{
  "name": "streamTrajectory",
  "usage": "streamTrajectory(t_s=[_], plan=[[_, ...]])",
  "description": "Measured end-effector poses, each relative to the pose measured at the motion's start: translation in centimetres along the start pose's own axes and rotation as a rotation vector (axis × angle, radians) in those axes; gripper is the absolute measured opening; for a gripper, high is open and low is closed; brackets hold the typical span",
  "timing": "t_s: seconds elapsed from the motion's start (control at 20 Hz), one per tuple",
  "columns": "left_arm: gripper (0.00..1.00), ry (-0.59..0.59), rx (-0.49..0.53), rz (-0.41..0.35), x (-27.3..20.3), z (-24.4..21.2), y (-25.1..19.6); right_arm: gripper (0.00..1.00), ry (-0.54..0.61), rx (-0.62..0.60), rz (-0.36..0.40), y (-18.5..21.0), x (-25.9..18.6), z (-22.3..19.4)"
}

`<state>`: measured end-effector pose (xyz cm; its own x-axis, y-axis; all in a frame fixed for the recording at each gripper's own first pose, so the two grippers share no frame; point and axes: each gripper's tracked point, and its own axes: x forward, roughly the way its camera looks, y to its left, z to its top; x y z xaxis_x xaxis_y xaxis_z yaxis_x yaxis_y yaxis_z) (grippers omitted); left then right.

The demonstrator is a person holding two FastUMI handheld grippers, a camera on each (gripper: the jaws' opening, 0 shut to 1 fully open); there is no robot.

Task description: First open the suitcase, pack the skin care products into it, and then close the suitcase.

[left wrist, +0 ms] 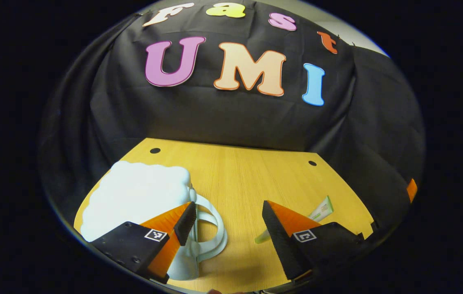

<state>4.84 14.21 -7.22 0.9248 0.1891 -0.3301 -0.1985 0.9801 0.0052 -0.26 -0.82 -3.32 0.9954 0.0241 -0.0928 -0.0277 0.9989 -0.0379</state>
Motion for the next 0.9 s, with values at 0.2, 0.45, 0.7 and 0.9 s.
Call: streamTrajectory(t_s=[0.2, 0.45, 0.7, 0.9], plan=[[0.96, 0.204, -0.084, -0.011, 2.5, -2.1, 0.3, 0.98, -0.001, -0.001, -0.012, -0.7, -0.5, 0.4], [0.95, 0.410, -0.110, 0.059, 4.9, -4.4, 2.6, 0.98, 0.013, -0.006, -0.023, -1.5, -0.8, -0.1], [0.74, 0.509, -0.107, 0.084, 7.0, -5.6, 2.5, 0.98, 0.031, -0.002, -0.013, -1.7, -0.5, -0.5], [0.64, 0.591, -0.121, 0.104, 8.0, -7.1, 2.7, 0.98, 0.033, -0.012, -0.011, -2.2, -0.3, -0.4]])
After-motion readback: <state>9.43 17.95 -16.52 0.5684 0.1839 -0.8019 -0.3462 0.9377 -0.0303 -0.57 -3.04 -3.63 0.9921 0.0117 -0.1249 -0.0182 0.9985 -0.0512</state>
